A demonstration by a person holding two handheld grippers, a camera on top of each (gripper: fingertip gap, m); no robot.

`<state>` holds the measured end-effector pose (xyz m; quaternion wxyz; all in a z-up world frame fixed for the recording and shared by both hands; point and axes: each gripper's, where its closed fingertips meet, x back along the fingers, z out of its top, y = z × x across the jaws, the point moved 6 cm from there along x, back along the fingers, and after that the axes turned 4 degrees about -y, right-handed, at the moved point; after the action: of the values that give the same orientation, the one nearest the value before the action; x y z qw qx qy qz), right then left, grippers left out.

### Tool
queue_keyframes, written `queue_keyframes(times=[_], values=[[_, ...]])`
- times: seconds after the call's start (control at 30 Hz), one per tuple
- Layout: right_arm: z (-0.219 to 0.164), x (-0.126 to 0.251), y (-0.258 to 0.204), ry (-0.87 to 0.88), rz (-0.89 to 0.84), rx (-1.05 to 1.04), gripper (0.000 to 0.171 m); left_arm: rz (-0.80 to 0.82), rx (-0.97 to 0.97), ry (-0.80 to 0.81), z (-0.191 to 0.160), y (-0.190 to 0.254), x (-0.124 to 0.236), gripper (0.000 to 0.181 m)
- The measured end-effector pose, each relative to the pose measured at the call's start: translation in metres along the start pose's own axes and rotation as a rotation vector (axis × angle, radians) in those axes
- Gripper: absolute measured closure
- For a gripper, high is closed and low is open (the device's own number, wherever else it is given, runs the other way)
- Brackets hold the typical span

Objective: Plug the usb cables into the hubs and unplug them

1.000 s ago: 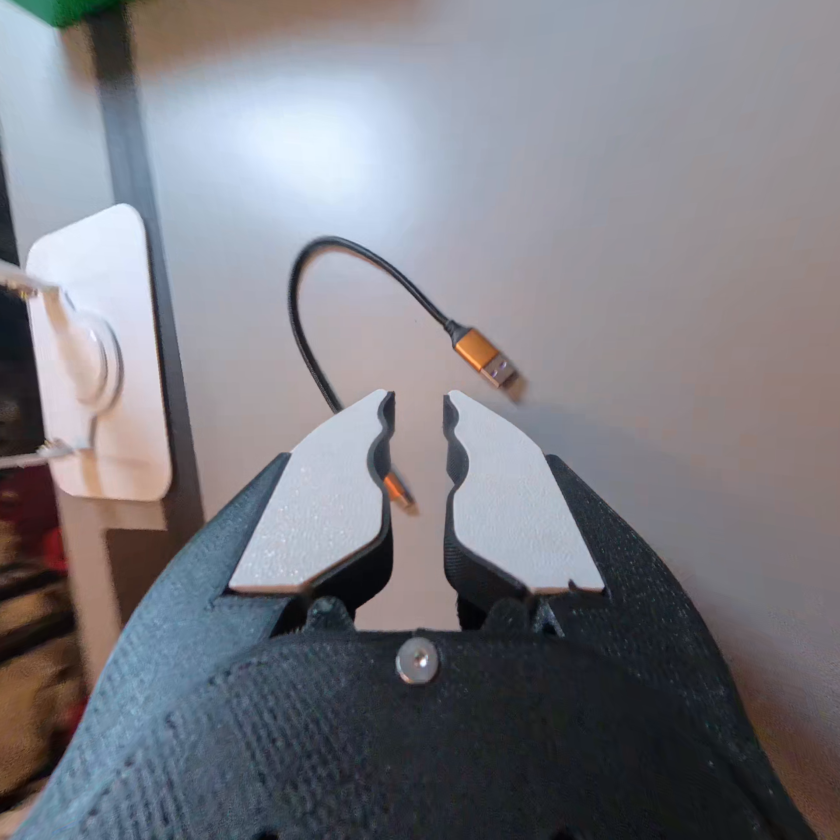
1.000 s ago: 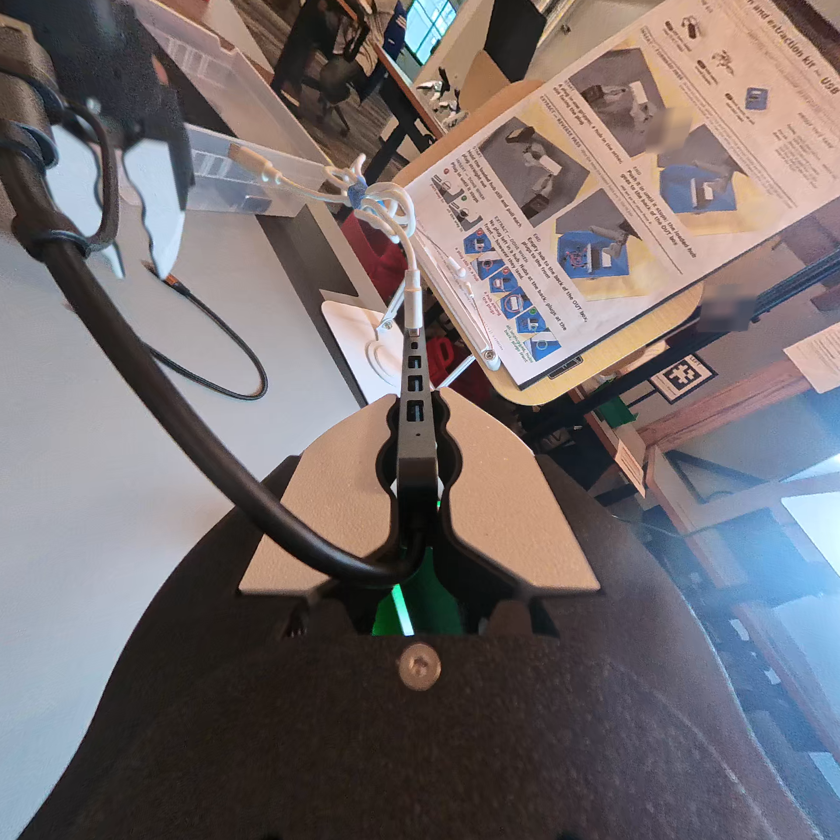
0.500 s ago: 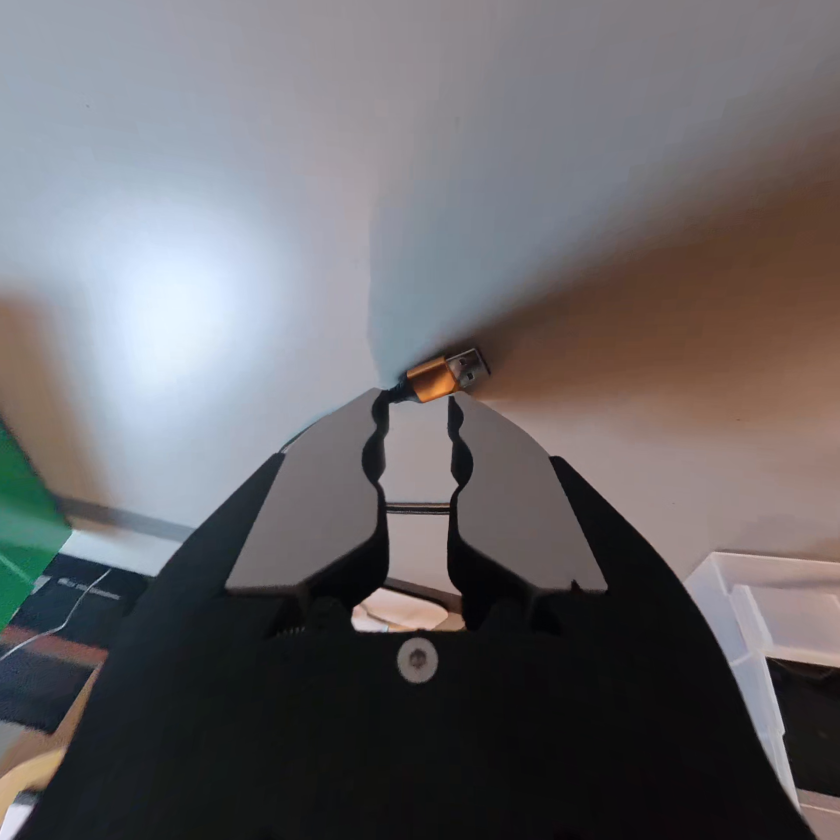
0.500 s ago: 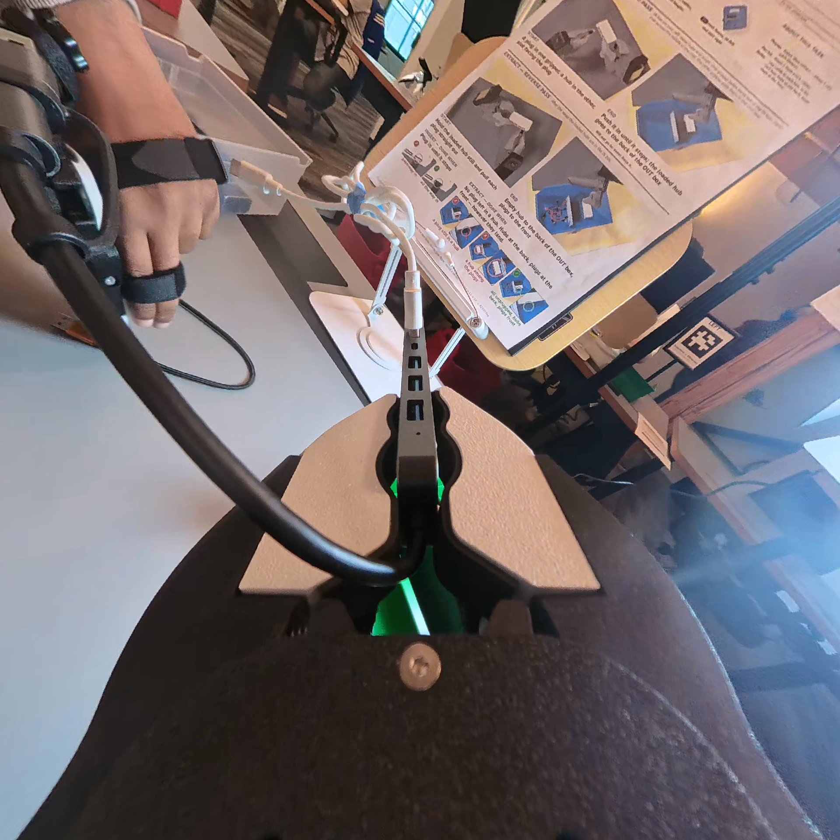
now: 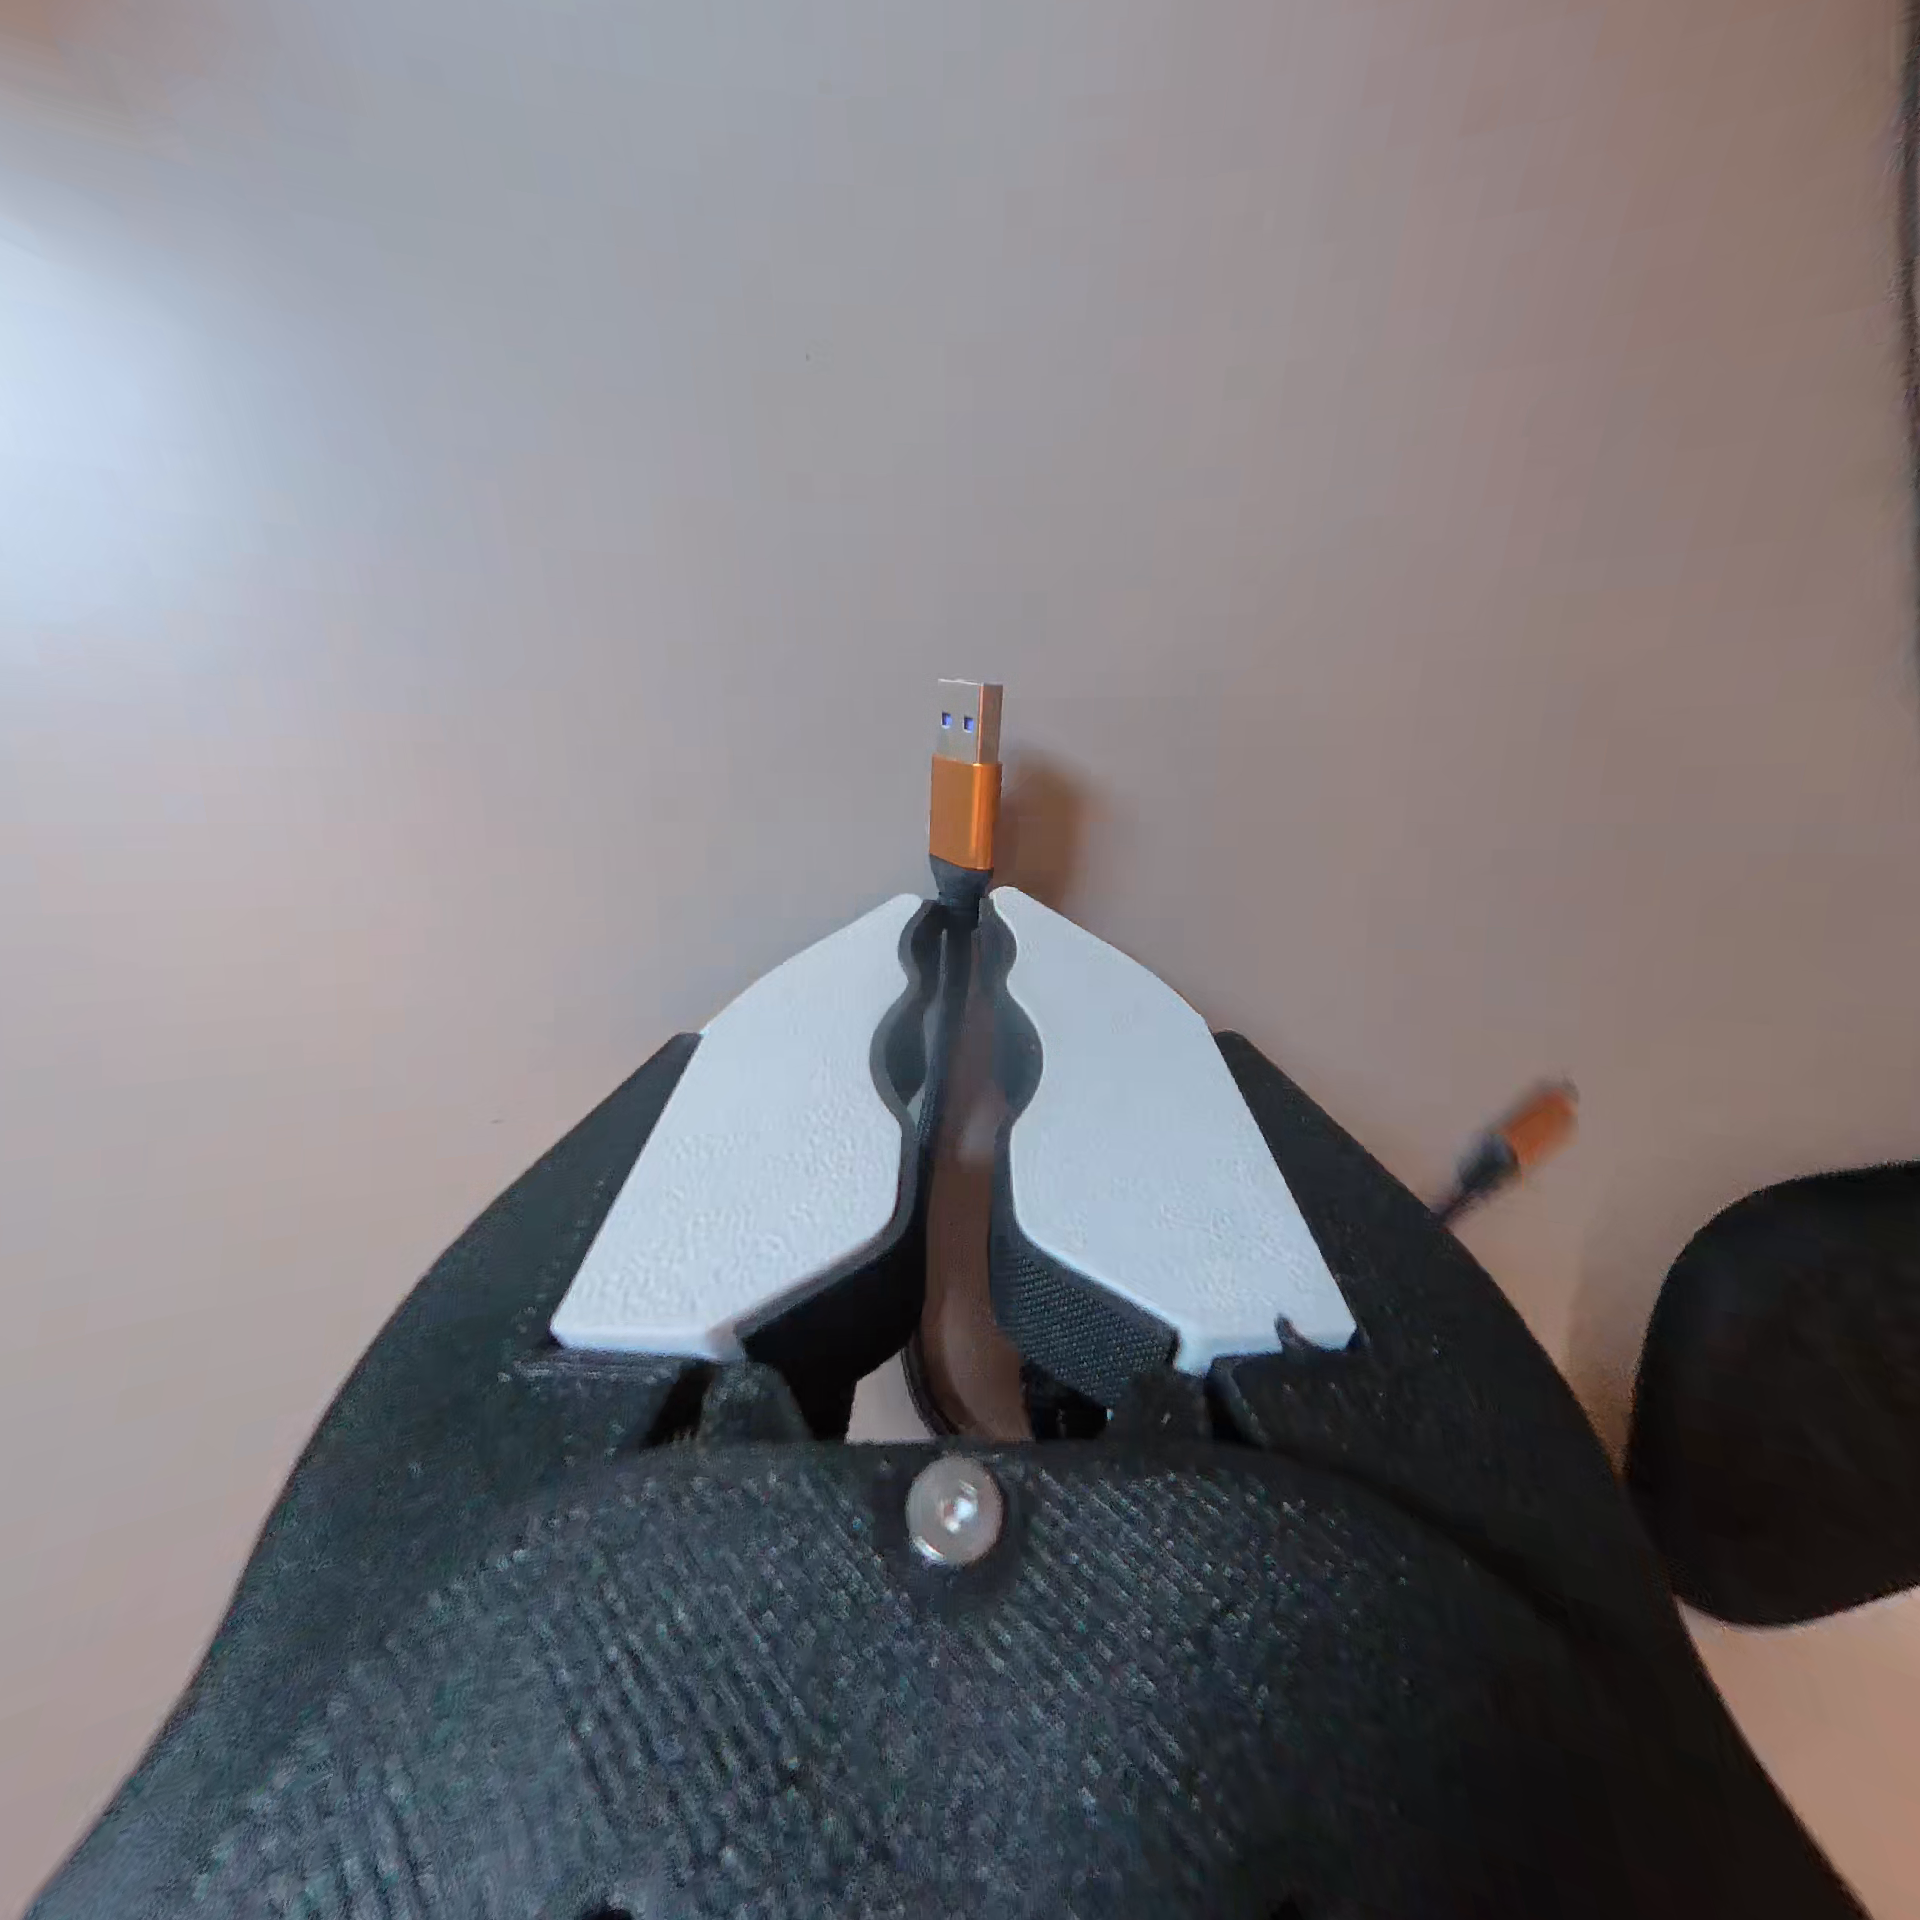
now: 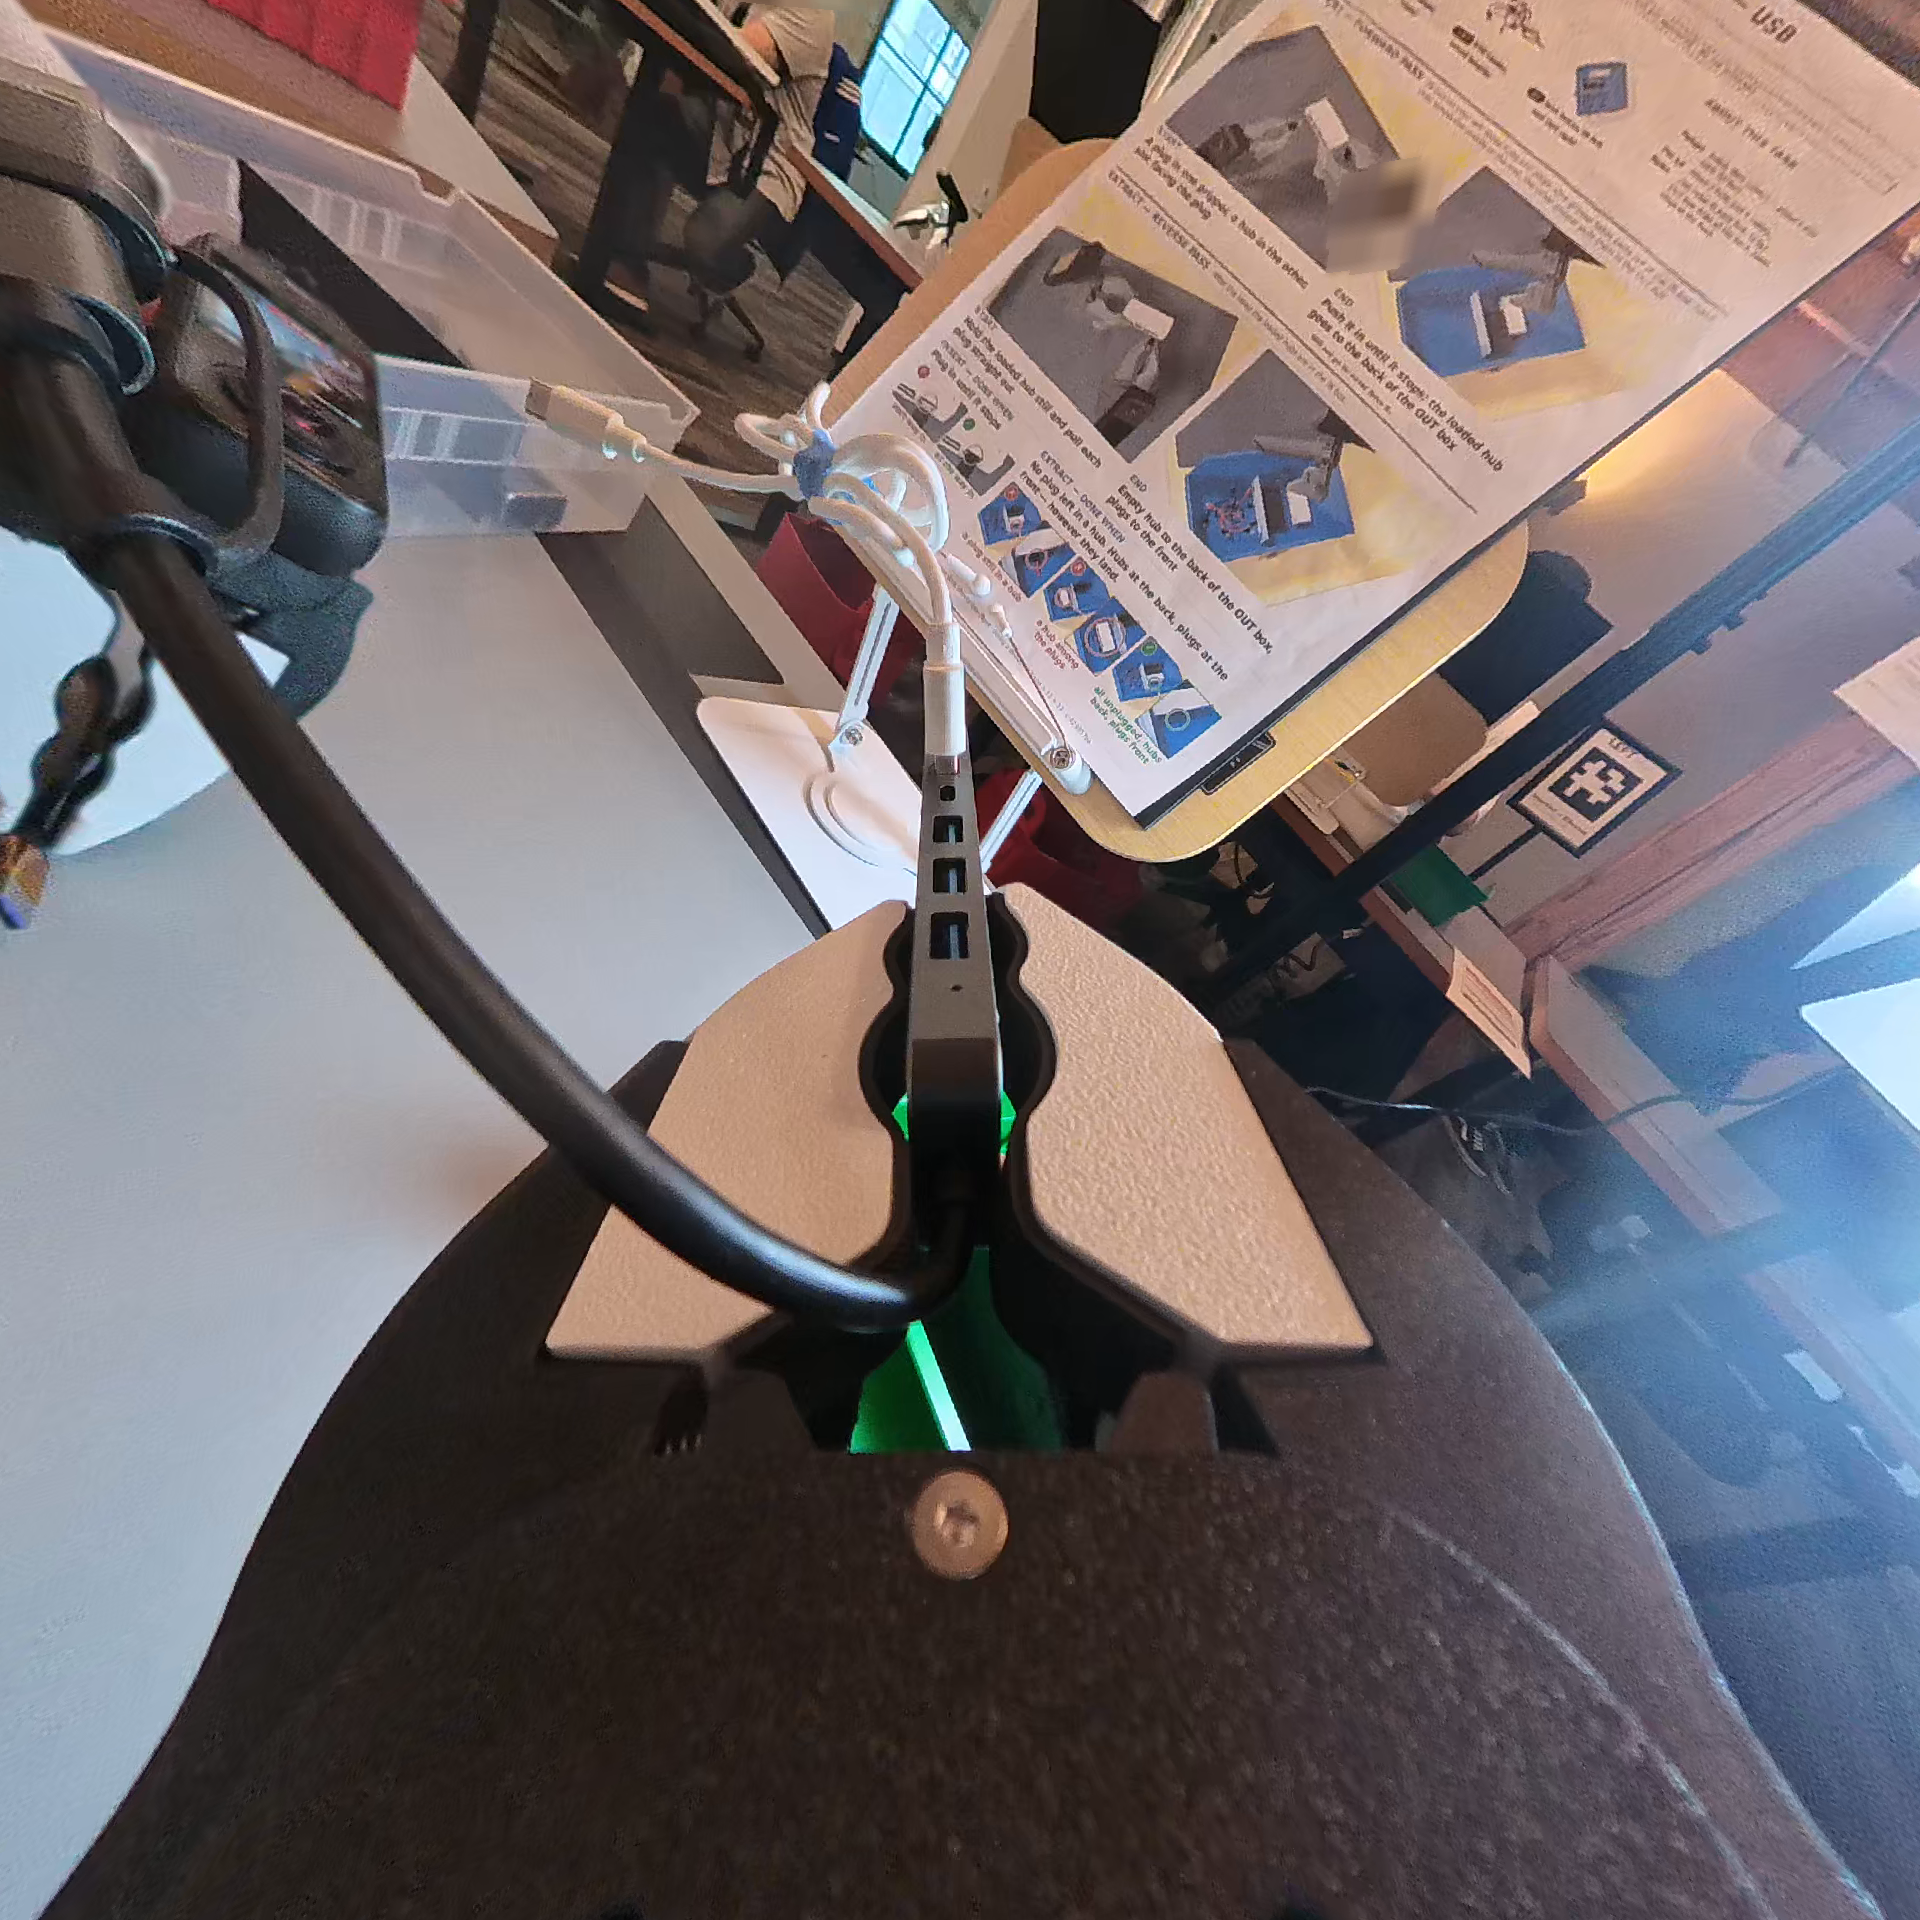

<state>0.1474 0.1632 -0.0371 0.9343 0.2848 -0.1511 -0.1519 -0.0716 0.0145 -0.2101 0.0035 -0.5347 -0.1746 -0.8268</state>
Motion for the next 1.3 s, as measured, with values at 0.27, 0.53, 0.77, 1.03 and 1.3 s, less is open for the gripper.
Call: queue_keyframes(times=[0.27, 0.53, 0.77, 1.03, 1.3], values=[[0.006, 0.004, -0.003, 0.013, 0.005, 0.028, 0.16, 0.048, 0.061, 0.25, 0.003, 0.014, 0.005, 0.174], [0.008, 0.003, -0.009, 0.061, 0.032, 0.037, 0.16, 0.226, 0.098, 0.477, 0.01, 0.026, 0.017, 0.174], [0.016, 0.0, -0.023, 0.125, 0.085, 0.054, 0.16, 0.388, 0.095, 0.687, 0.012, 0.043, 0.055, 0.174], [0.016, -0.004, -0.029, 0.11, 0.099, 0.076, 0.16, 0.297, 0.048, 0.751, 0.006, 0.074, 0.092, 0.174], [0.017, -0.005, -0.034, 0.114, 0.122, 0.091, 0.159, -0.335, -0.193, 0.76, 0.001, 0.139, 0.091, 0.174]])
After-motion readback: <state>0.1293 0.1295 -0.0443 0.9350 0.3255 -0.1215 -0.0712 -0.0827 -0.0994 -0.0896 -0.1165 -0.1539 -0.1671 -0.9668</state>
